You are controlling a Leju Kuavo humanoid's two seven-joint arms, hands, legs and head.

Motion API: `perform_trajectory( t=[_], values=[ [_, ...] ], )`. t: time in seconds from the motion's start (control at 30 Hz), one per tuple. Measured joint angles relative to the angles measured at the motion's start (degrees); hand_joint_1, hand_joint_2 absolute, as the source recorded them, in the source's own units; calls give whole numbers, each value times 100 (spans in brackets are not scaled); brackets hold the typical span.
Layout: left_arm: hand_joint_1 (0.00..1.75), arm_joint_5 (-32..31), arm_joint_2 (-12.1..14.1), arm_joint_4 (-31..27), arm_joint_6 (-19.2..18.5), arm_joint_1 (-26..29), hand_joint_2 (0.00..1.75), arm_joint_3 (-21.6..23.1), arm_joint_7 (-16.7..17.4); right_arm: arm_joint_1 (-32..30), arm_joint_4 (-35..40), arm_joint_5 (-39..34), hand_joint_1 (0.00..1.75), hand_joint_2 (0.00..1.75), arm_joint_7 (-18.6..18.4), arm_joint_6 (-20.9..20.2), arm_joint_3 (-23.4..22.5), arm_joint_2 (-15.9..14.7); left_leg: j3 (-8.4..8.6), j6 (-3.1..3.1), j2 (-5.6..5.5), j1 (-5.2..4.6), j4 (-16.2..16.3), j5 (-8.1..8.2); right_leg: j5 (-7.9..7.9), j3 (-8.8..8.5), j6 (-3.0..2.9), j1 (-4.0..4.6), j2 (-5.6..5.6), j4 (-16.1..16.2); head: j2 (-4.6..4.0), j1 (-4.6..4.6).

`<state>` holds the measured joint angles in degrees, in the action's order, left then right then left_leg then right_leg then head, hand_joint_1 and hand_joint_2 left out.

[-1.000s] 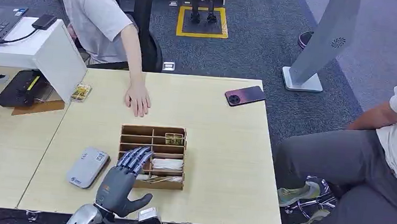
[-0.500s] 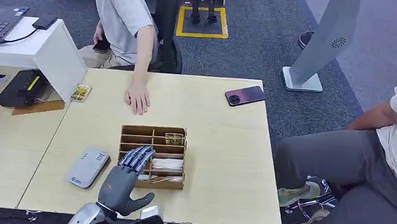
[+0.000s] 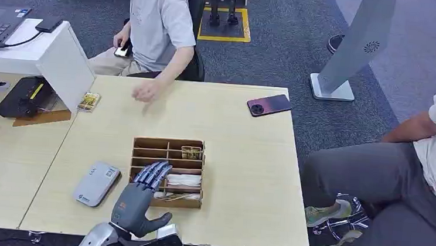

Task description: Pass the card to the sensor for recognition and then transmit it.

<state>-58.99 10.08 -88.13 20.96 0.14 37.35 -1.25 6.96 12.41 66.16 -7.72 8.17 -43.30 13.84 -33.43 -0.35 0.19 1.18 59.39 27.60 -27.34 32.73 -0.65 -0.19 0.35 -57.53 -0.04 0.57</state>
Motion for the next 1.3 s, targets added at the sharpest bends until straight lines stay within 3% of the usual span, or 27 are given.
perform_trajectory(
  t=[0.97, 1.3],
  values=[
    [0, 61, -212, 376, 50, -109, 175, 61, 4, 4, 0, 42, 0, 175, 0, 0, 31, 0, 0, 0, 0, 0, 0, 0, 0, 0, 0, 0, 0, 0, 0, 0],
    [0, -219, -210, 468, 164, -114, 175, 61, 188, 3, 0, 42, 0, 175, 0, 0, 33, 0, 0, 0, 0, 0, 0, 0, 0, 0, 0, 0, 0, 0, 0, 0]
  ],
)
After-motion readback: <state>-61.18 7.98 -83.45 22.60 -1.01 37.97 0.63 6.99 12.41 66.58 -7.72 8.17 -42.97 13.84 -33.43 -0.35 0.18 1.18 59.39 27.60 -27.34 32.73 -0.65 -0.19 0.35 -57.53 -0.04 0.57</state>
